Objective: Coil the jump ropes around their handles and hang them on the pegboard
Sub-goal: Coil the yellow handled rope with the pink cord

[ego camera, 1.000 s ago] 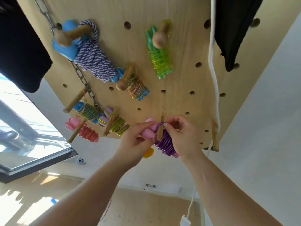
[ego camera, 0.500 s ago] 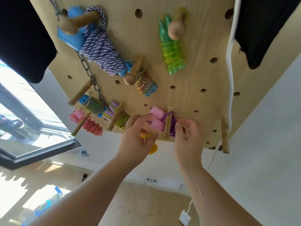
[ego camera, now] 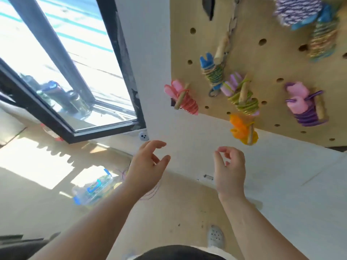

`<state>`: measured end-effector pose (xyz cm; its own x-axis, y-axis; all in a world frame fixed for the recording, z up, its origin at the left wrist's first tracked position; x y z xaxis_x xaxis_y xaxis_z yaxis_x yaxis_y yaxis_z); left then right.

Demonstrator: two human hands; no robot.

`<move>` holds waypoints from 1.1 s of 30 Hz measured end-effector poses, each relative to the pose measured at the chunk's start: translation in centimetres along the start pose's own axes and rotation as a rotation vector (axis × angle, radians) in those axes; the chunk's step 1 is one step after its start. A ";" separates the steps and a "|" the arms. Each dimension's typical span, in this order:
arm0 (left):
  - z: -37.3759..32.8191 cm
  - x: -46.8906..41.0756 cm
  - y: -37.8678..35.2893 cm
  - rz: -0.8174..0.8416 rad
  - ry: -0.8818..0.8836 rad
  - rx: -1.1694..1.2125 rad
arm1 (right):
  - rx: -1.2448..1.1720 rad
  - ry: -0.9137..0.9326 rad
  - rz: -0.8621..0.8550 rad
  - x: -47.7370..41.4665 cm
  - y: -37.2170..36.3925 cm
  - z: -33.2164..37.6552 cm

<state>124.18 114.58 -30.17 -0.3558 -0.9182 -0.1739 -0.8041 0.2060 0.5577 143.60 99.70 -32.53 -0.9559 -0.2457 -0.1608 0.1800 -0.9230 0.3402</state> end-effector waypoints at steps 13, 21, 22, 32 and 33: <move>25.8 -3.3 12.5 0.148 0.418 -0.253 | 0.311 -0.269 0.637 14.7 -22.8 -1.5; 35.1 -9.3 9.5 0.178 0.495 -0.341 | 0.448 -0.283 0.762 13.4 -35.1 -8.2; 36.5 -10.1 8.7 0.187 0.491 -0.343 | 0.464 -0.288 0.762 13.4 -36.4 -9.4; 56.7 -15.8 -2.7 0.360 0.451 -0.387 | 0.684 -0.261 0.779 14.1 -51.0 -28.4; 59.2 -16.2 -4.2 0.390 0.437 -0.412 | 0.703 -0.267 0.780 14.2 -52.6 -30.8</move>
<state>105.15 148.59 -77.76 -0.2880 -0.8731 0.3935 -0.3817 0.4815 0.7890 127.70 135.65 -81.23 -0.6701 -0.5408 0.5083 0.6688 -0.1430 0.7296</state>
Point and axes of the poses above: each hand's wrist, its own x-axis away from the middle knuckle, its own y-axis out of the back of the hand, z = x × y, the point moved 5 cm from there along -x, towards the middle knuckle, and after that the axes turned 15 degrees about -z, right-handed, at the moved point
